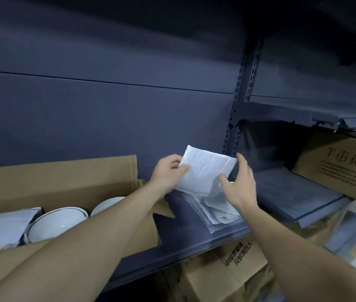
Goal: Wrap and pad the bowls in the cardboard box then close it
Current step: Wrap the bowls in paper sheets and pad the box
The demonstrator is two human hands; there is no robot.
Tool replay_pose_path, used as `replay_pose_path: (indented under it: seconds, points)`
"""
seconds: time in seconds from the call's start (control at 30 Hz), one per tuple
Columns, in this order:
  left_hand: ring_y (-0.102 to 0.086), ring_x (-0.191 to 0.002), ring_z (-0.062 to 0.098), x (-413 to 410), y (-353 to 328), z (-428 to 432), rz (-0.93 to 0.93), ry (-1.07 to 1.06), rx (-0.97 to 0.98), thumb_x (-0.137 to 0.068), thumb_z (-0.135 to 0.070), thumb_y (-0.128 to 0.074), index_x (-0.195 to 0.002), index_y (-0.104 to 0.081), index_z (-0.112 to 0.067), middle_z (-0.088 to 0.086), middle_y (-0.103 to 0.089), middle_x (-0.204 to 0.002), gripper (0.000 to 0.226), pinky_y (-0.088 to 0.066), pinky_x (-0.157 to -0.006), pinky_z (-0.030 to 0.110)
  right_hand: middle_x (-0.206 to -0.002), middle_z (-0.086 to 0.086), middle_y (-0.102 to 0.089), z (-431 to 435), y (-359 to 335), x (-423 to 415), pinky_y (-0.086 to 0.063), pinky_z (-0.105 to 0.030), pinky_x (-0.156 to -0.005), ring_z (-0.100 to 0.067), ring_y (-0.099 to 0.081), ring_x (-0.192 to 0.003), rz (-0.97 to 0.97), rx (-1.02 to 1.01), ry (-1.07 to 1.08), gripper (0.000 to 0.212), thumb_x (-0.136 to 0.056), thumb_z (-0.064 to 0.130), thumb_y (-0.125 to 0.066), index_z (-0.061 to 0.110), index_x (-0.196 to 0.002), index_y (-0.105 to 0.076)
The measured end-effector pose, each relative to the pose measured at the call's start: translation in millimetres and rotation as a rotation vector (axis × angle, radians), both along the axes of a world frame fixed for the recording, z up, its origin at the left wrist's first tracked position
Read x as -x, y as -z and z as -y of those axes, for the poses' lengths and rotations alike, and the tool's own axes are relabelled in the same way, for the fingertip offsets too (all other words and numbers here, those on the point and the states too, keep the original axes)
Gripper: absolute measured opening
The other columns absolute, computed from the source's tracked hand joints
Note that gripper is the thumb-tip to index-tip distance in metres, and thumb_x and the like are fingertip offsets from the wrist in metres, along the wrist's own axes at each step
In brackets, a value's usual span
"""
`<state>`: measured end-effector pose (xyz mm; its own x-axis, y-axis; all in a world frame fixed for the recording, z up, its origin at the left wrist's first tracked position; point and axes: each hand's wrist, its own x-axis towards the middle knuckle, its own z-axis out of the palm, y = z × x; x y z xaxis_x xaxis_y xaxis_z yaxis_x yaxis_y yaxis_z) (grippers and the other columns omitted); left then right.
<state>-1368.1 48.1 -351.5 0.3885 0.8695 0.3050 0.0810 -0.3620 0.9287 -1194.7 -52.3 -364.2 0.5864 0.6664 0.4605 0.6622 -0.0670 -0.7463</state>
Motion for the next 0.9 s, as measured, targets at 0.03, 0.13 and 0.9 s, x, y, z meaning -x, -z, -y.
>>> replay_pose_path:
  seconds: [0.03, 0.13, 0.9]
  points:
    - [-0.067, -0.08, 0.013, 7.3, -3.7, 2.1, 0.024, 0.008, 0.012, -0.09, -0.018, -0.065, -0.094, -0.068, -0.009, 0.004, -0.075, -0.094, 0.01, -0.049, -0.072, 0.025, -0.143, 0.0, -0.048, 0.0, -1.9, 7.5, -0.042, -0.035, -0.102, -0.017, -0.051, -0.12, -0.112, -0.02, -0.043, 0.076, -0.089, 0.021, -0.061, 0.029, -0.152, -0.019]
    - [-0.069, -0.083, 0.014, 32.5, -15.6, 7.5, 0.066, 0.013, 0.027, -0.091, -0.02, -0.065, -0.097, -0.067, -0.009, 0.004, -0.075, -0.098, 0.013, -0.051, -0.074, 0.026, -0.1, -0.001, -0.069, -2.4, -7.2, 30.9, -0.047, -0.023, -0.09, -0.011, -0.06, -0.091, -0.232, -0.018, -0.13, 0.077, -0.091, 0.017, -0.058, 0.032, -0.153, -0.015]
    - [-0.042, -0.056, 0.004, 274.8, -12.6, -4.7, -0.139, -0.345, -0.137, -0.09, -0.005, -0.062, -0.118, -0.065, -0.02, -0.006, -0.042, -0.071, 0.032, -0.038, -0.057, 0.009, -0.082, -0.003, -0.05, -71.5, -10.7, 223.4, -0.038, -0.012, -0.062, -0.01, -0.047, -0.069, 0.0, 0.047, -0.479, 0.043, -0.092, 0.022, -0.06, 0.034, -0.132, -0.053]
